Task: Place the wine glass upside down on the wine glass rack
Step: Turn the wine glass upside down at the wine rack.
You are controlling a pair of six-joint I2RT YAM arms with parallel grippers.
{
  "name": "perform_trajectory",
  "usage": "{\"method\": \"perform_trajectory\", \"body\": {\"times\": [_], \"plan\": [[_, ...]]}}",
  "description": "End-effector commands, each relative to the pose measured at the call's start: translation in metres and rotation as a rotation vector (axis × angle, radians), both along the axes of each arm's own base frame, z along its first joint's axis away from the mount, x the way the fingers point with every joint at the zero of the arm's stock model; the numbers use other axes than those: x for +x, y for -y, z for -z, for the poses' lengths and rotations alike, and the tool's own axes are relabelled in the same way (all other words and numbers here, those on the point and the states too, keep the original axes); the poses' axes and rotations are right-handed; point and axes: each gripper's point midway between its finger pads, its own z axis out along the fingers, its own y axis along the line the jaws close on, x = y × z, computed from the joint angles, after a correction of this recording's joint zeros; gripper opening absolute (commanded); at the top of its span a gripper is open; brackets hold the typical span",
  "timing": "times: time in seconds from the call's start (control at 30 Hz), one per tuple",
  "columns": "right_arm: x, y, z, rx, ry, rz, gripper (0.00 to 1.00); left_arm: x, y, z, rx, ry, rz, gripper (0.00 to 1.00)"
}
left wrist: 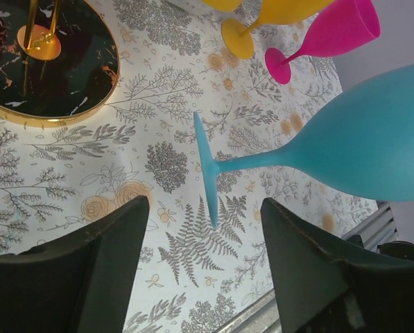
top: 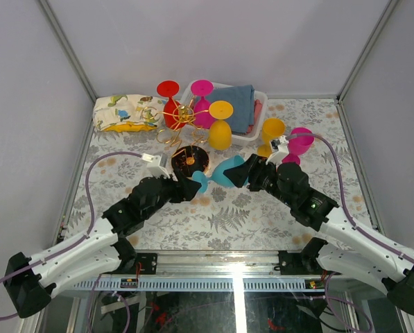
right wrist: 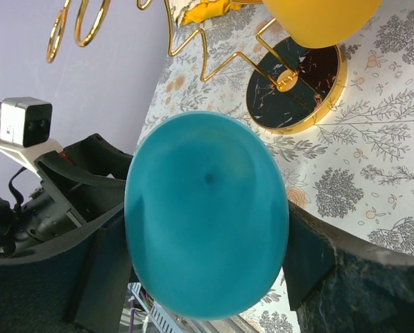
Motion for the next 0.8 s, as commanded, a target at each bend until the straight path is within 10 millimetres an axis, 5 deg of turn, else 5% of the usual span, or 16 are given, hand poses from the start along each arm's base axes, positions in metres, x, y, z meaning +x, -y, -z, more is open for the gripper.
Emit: {"method": "perform_trajectory", "body": {"times": [0.0,0.53,0.77], "plan": [[0.001,-0.007,-0.034,0.104,0.069,-0.005,0.59,0.012,0.004,-0.014,-0.042,0.071,-0.036,0.6],[-0.001,-0.017,-0.023,0.11,0.026,-0.04,0.61,0.017,0.01,-0.002,-0.018,0.077,-0.031,0.01],[0.0,-0.01,-0.018,0.065,0.026,-0.018,0.88,0.018,0.003,-0.001,0.073,0.103,-0.022,0.0]]}}
